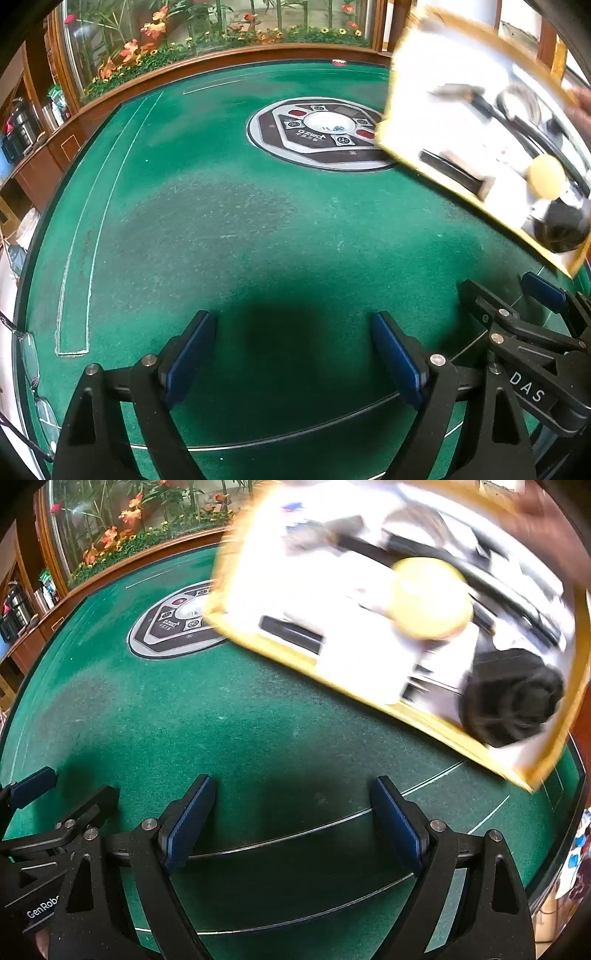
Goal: Organize rigid objects
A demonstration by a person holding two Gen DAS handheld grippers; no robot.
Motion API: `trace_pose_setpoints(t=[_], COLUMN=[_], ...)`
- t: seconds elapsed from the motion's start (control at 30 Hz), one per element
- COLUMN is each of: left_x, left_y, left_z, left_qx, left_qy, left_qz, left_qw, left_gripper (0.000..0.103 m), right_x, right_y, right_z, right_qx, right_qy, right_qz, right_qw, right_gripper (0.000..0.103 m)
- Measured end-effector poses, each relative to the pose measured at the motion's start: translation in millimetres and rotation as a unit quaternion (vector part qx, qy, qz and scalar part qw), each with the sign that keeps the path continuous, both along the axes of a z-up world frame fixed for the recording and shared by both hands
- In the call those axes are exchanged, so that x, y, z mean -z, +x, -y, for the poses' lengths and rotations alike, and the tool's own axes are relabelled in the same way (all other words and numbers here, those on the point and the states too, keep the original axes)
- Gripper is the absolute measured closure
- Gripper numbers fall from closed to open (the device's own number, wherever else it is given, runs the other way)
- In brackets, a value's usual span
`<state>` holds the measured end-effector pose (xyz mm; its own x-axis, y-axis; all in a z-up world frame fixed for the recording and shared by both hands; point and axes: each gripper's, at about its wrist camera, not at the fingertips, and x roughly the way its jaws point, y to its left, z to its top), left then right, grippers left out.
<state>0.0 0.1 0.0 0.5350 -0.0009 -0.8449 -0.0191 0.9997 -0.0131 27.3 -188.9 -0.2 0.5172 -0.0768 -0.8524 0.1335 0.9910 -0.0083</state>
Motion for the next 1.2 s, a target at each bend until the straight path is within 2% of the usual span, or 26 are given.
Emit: trace_pose_setpoints(t=[0.43, 0.63, 0.8, 1.2], left_x=[1, 0, 0, 0], left_y=[1, 1, 0, 1], left_z=[1, 1, 0, 0], left_qx=[0.001, 0.002, 0.002, 0.002], left_qy=[-0.001, -0.001, -0.001, 0.000], left_qz=[0.000, 0.000, 0.000, 0.000], left_qw=[1.0000, 1.0000, 1.0000, 1.0000], left_gripper=[0.015, 0.014, 0.014, 0.014], right_x=[0, 5, 0, -4], right_y=[-2, 10, 4, 6], right_z=[1, -2, 12, 9], right_qx=[-0.005, -0.006, -0.004, -0.006], right_qy=[0.000, 0.000, 0.003, -0.001], right_qz=[-0.004, -0.006, -0.004, -0.005], right_qw=[1.000, 1.000, 1.000, 1.000], right_gripper=[0.014, 0.014, 0.014, 0.014])
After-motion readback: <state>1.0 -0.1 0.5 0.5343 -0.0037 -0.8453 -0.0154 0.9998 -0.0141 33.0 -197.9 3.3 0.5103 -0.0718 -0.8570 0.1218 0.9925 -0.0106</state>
